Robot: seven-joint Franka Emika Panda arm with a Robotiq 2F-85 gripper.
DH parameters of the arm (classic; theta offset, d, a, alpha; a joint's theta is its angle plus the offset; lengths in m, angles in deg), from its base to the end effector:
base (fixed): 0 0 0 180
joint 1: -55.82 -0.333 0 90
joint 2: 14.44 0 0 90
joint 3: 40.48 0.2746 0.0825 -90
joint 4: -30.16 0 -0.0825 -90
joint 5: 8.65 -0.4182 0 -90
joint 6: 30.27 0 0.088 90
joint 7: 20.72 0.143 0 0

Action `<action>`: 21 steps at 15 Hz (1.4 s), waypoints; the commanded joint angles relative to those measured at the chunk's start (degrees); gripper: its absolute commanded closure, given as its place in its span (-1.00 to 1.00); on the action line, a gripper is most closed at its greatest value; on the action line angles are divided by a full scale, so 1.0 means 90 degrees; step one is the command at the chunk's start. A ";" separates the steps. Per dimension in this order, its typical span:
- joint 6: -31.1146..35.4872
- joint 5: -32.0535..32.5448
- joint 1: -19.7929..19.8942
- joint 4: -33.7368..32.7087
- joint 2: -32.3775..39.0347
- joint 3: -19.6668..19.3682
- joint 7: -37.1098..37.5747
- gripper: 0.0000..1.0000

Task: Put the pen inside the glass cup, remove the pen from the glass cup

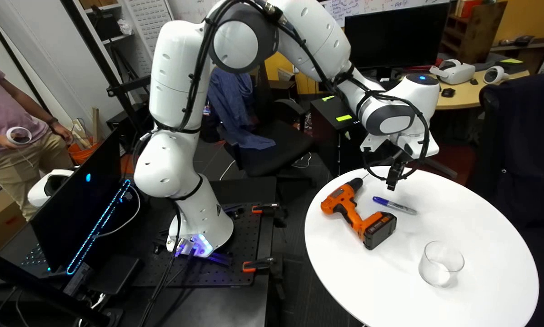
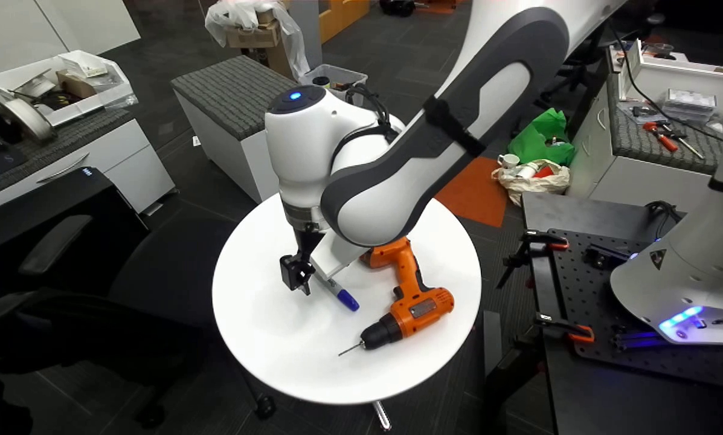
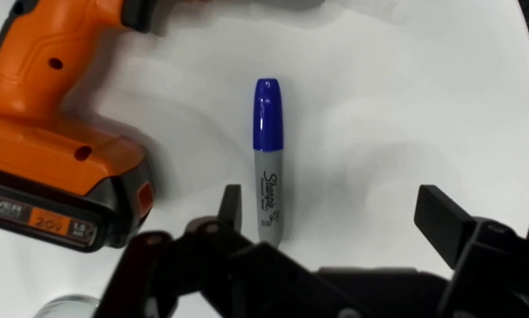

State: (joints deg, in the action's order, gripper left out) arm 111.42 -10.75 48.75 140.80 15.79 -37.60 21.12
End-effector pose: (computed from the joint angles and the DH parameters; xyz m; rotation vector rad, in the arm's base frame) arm 0.6179 0.1104 0.1151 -2.9573 0.9022 0.0121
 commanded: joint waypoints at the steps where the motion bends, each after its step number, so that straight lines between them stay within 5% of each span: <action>1: -0.0212 -0.0207 -0.0190 -0.0292 0.0286 -0.0195 0.0013 -1.00; 21: -0.0016 0.0013 -0.0460 -0.0494 0.0891 -0.0622 0.0002 -1.00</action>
State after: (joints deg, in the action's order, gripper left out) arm 111.43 -11.22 46.21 138.22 22.43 -41.68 21.12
